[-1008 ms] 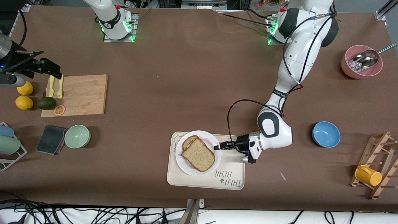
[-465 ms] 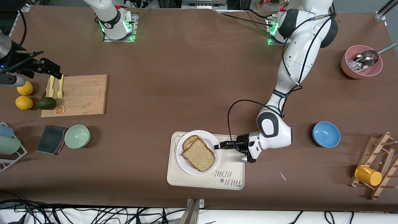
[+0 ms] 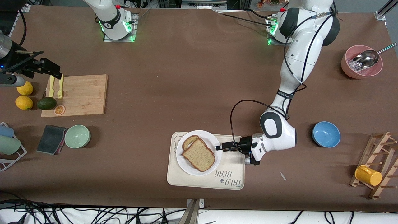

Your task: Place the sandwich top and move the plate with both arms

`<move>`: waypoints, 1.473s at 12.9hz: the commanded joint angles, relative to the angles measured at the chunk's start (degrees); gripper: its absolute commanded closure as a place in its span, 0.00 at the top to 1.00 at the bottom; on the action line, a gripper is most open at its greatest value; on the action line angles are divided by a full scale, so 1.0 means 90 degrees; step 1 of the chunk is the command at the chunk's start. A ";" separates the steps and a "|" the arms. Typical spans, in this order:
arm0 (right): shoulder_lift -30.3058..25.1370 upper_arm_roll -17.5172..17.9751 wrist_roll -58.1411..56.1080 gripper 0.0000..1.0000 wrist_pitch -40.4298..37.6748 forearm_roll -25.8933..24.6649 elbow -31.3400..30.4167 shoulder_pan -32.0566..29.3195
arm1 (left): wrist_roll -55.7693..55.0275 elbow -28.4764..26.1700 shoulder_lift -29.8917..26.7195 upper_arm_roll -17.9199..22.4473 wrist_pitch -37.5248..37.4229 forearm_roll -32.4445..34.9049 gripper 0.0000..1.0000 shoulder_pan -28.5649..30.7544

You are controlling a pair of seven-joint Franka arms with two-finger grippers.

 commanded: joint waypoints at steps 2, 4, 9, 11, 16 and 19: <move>0.0045 -0.0008 -0.0091 1.00 -0.0035 -0.0095 0.0141 0.0007 | -0.0459 -0.0074 -0.0353 0.0111 -0.0107 0.0921 1.00 -0.0023; 0.0045 -0.0008 -0.0091 1.00 -0.0035 -0.0094 0.0141 0.0007 | -0.0917 -0.0065 -0.0519 0.0120 -0.0184 0.1323 1.00 -0.0033; 0.0045 -0.0008 -0.0091 1.00 -0.0035 -0.0095 0.0141 0.0007 | -0.1553 -0.0065 -0.0998 0.0111 -0.0604 0.3119 1.00 -0.0023; 0.0045 -0.0008 -0.0091 1.00 -0.0035 -0.0095 0.0141 0.0007 | -0.1632 -0.0055 -0.1280 0.0120 -0.1004 0.3830 1.00 0.0016; 0.0045 -0.0008 -0.0091 1.00 -0.0035 -0.0095 0.0141 0.0007 | -0.1827 -0.0065 -0.2217 0.0218 -0.2331 0.5558 1.00 0.0133; 0.0045 -0.0008 -0.0091 1.00 -0.0035 -0.0095 0.0141 0.0007 | -0.2129 -0.0084 -0.2988 0.0257 -0.3278 0.6635 1.00 0.0162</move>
